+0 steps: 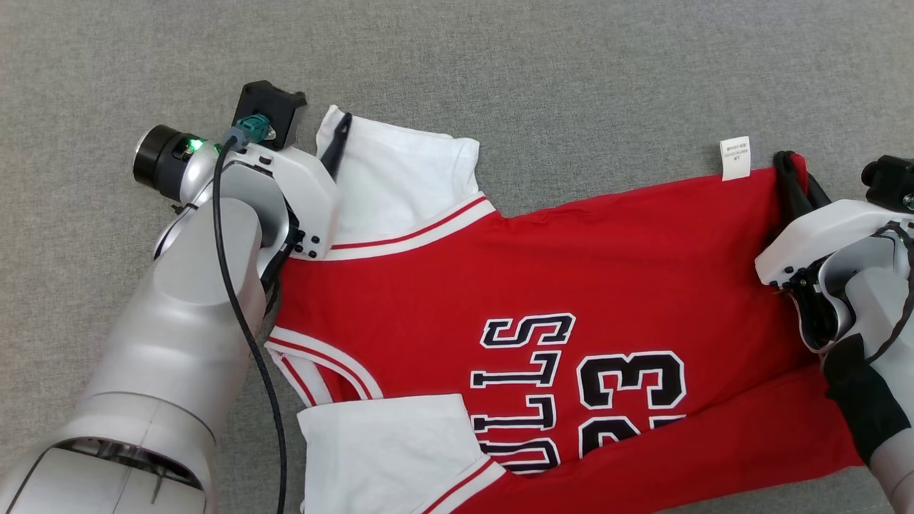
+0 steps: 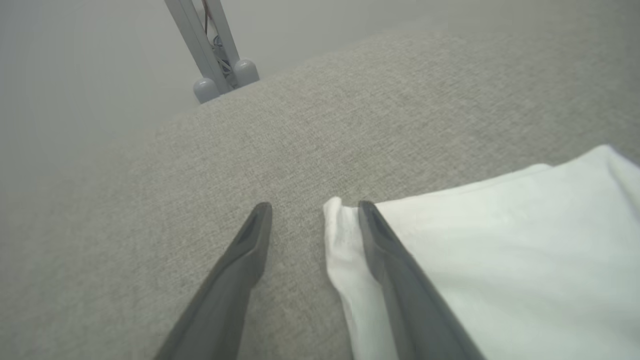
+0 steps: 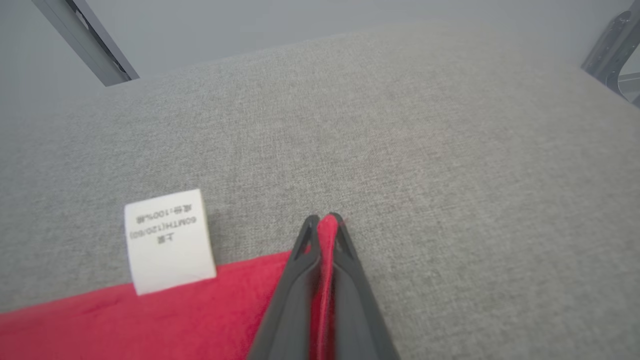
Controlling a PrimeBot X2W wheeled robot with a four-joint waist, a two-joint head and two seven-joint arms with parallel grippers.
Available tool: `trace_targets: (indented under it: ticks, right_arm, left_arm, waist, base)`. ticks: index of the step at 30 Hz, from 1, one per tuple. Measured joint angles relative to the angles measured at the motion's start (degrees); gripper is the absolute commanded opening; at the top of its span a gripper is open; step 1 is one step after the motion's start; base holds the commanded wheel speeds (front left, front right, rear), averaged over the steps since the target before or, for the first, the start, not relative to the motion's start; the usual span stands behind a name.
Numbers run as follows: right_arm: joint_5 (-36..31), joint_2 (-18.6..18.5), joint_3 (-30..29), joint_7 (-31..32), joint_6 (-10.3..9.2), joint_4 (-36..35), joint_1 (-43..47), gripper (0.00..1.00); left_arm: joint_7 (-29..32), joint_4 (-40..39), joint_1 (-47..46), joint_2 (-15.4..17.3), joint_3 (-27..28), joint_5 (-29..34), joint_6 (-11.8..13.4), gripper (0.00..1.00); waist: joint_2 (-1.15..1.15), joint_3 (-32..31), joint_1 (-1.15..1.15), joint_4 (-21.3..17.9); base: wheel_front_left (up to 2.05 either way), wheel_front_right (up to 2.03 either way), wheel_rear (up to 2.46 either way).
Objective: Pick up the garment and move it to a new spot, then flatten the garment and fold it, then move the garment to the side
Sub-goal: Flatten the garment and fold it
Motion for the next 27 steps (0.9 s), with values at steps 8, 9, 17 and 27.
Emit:
trace_targets:
  ticks: [8,9,17,27]
  right_arm:
    - [0.3,-0.1,0.3,-0.1,0.0,0.2,-0.2,0.0]
    - [0.4,-0.2,0.3,-0.1,0.0,0.2,-0.2,0.0]
    - [1.7,-0.8,-1.1,-0.1,0.0,-0.1,0.7,0.0]
    - [0.9,-3.4,-5.0,-0.1,0.0,-6.1,5.9,0.0]
  left_arm:
    - [-1.3,0.6,-0.1,-0.1,-3.1,-3.2,0.0,0.0]
    - [-1.5,0.4,-0.1,-0.1,-3.5,-3.7,0.0,0.0]
    - [-4.0,-1.6,0.2,-0.1,-5.0,-7.3,0.0,0.0]
    - [-5.2,-13.9,5.7,0.0,-3.6,-10.9,0.5,0.0]
  waist:
    - [0.0,0.1,0.0,0.2]
    - [0.0,0.0,0.0,0.3]
    - [0.0,-1.4,0.0,1.4]
    - [0.0,-5.0,0.0,4.1]
  base:
    - [0.0,0.0,0.0]
    - [0.0,0.0,0.0]
    - [0.0,0.0,0.0]
    - [0.0,0.0,0.0]
